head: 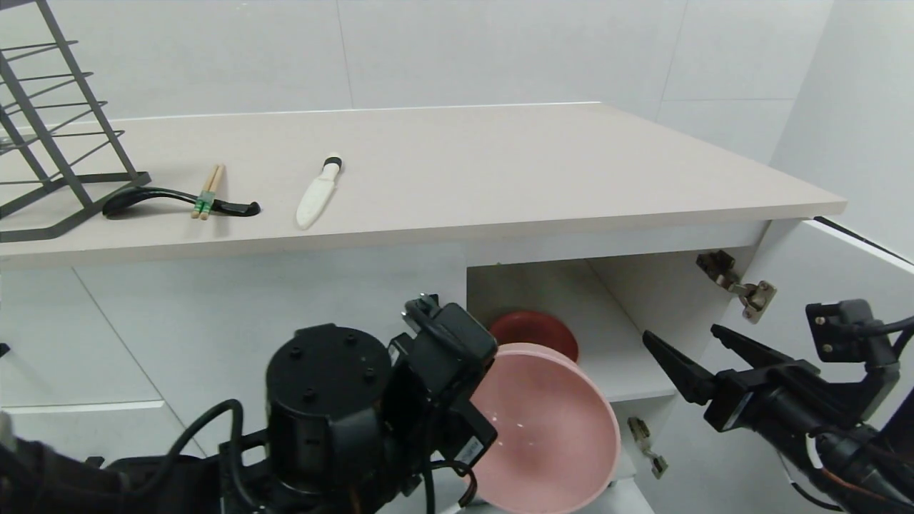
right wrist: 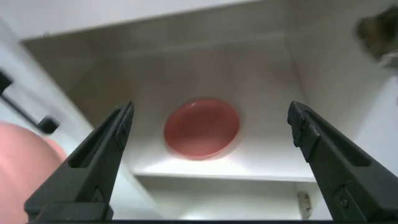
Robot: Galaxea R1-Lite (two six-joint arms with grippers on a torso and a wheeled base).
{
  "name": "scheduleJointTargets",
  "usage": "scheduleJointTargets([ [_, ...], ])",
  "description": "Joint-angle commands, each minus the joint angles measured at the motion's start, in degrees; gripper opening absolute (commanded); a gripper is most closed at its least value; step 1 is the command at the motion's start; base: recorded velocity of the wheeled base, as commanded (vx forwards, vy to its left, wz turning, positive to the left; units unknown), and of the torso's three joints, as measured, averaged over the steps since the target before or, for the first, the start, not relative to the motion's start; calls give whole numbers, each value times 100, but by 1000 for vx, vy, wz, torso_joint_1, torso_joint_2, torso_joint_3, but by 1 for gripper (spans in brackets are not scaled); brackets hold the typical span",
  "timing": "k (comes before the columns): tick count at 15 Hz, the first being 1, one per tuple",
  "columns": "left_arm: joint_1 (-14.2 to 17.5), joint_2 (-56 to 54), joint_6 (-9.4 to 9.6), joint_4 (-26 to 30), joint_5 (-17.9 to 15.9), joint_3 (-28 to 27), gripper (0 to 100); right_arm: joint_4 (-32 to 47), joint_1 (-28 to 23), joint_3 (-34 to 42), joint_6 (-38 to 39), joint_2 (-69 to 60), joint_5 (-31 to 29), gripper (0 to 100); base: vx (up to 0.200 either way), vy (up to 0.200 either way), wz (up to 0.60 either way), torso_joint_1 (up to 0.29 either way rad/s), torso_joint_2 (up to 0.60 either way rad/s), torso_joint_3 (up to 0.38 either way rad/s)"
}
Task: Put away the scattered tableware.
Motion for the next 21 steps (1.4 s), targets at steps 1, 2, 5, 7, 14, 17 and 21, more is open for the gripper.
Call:
scheduleJointTargets([
  [1,-239,821,21,-185,309,-457,0,-6,-211,0,-10,-205,10,100,0,0,0,0,0,0],
  [2,-248,997,21,-255,432,-598,0,-6,-237,0,-10,-213,10,100,0,0,0,0,0,0],
  [5,-257,1402,21,-316,757,-985,0,-6,-202,0,-124,-407,19,100,0,0,0,0,0,0],
  [7,-265,1639,30,-510,792,-1160,0,-6,-193,0,-142,-442,19,100,0,0,0,0,0,0],
  [14,-195,2149,-14,-1090,1293,-1978,0,-6,35,0,-133,-442,28,100,0,0,0,0,0,0],
  [17,-169,2122,-58,-1213,1417,-2180,0,205,528,0,-124,-433,28,100,0,0,0,0,0,0],
  [21,-248,2113,21,-1819,1320,-2153,0,284,308,0,-89,-257,19,100,0,0,0,0,0,0],
])
